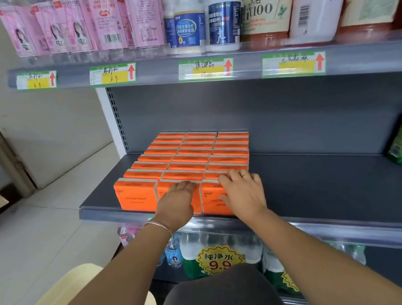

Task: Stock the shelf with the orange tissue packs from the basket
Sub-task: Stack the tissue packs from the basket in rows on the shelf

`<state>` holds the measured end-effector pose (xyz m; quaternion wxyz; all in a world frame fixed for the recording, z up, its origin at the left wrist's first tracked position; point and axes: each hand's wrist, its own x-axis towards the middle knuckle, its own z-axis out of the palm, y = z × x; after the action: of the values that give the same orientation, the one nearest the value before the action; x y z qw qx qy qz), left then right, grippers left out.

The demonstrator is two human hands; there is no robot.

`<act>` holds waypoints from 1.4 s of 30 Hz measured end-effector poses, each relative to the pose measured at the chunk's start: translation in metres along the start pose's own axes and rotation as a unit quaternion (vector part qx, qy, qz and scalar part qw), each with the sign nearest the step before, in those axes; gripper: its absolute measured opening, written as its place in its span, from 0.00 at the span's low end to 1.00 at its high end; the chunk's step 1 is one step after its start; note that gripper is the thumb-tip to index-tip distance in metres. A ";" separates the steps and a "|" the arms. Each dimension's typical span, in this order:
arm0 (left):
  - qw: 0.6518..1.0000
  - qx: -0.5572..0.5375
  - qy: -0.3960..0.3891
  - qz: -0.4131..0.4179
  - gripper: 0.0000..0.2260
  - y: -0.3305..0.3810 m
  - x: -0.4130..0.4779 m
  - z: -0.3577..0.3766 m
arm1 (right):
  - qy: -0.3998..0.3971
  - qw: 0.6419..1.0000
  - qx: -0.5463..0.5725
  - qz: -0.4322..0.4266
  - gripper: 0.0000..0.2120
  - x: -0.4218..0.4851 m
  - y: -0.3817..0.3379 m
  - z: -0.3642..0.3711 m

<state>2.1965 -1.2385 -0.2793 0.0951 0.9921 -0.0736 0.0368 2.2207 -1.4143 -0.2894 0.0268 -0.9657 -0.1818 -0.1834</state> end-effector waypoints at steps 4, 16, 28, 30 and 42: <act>1.000 0.018 0.012 0.007 0.27 -0.006 -0.005 -0.007 | -0.016 1.000 0.007 -0.016 0.17 0.007 -0.010 -0.010; 0.991 0.035 0.092 -0.095 0.14 -0.130 -0.121 -0.016 | -0.080 0.958 0.117 -0.247 0.15 0.005 -0.164 0.004; 0.951 -0.031 -0.072 -0.298 0.13 -0.247 -0.228 0.089 | -0.367 0.856 0.055 -0.361 0.20 -0.031 -0.290 0.116; 0.940 -0.048 -0.109 -0.320 0.13 -0.259 -0.231 0.111 | -0.404 0.841 0.041 -0.357 0.20 -0.033 -0.301 0.141; 0.895 -0.031 -0.303 -0.327 0.15 -0.308 -0.226 0.232 | -0.490 0.814 -0.019 -0.311 0.16 -0.038 -0.329 0.281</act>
<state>2.0348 -0.9530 -0.5824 0.1055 0.9198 0.2290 -0.3006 2.1657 -1.0870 -0.5698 -0.1426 -0.8202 -0.4578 0.3119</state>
